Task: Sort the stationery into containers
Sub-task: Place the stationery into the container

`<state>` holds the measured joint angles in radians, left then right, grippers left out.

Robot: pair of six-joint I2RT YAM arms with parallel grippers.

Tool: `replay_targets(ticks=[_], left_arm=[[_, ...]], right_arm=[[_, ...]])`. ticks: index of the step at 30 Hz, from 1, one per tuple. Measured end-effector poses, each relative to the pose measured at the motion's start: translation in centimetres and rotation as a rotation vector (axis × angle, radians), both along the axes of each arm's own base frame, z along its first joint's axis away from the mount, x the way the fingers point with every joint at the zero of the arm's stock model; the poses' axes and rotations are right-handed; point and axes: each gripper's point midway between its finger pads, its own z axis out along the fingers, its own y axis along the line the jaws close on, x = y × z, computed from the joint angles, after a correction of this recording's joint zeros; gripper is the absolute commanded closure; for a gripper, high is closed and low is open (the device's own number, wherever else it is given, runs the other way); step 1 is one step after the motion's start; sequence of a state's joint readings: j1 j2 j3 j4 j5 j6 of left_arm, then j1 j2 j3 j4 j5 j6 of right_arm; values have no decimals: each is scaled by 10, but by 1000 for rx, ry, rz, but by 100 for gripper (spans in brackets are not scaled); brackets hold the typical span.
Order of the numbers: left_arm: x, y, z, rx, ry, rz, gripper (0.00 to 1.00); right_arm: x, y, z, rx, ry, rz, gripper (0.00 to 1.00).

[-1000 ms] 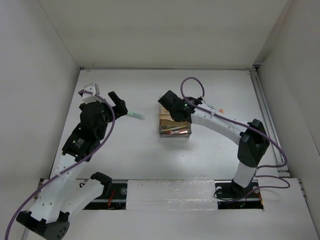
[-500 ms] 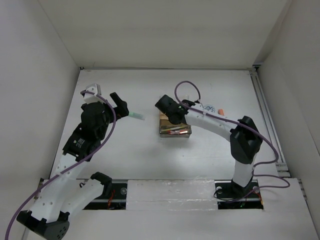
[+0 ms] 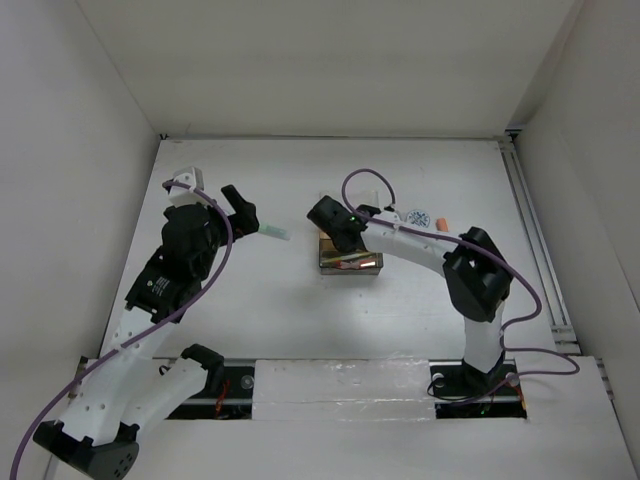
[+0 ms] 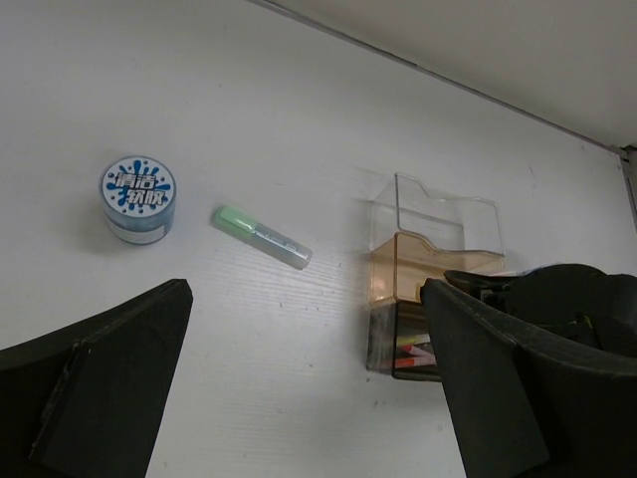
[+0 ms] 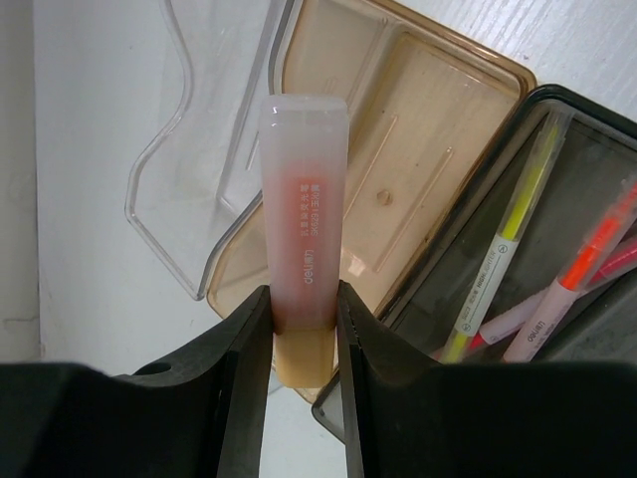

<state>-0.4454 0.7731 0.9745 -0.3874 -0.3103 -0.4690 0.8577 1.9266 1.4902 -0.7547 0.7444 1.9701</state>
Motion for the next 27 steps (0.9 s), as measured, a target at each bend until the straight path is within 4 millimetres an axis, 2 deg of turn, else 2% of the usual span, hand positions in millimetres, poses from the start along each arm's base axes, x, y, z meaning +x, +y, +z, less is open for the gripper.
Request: replay_targets(ticks=[10, 14, 15, 17, 18, 19, 24, 27], left_arm=[[0, -4, -1, 2, 5, -24, 1], [1, -6, -3, 4, 12, -31, 1], [1, -6, -4, 5, 14, -32, 1], [2, -7, -4, 6, 16, -38, 1], [1, -8, -4, 8, 16, -42, 1], [1, -8, -4, 8, 16, -44, 1], [1, -9, -4, 8, 15, -51, 1], [1, -9, -4, 9, 15, -51, 1]], right_arm=[[5, -1, -8, 0, -9, -10, 100], [5, -1, -9, 0, -10, -11, 88], [6, -1, -9, 2, -12, -11, 74], [5, -1, -10, 3, -12, -11, 61], [5, -1, -11, 3, -12, -12, 48], [5, -1, -12, 4, -13, -14, 43], [6, -3, -13, 0, -23, -20, 24], [9, -5, -10, -9, -41, -29, 23]])
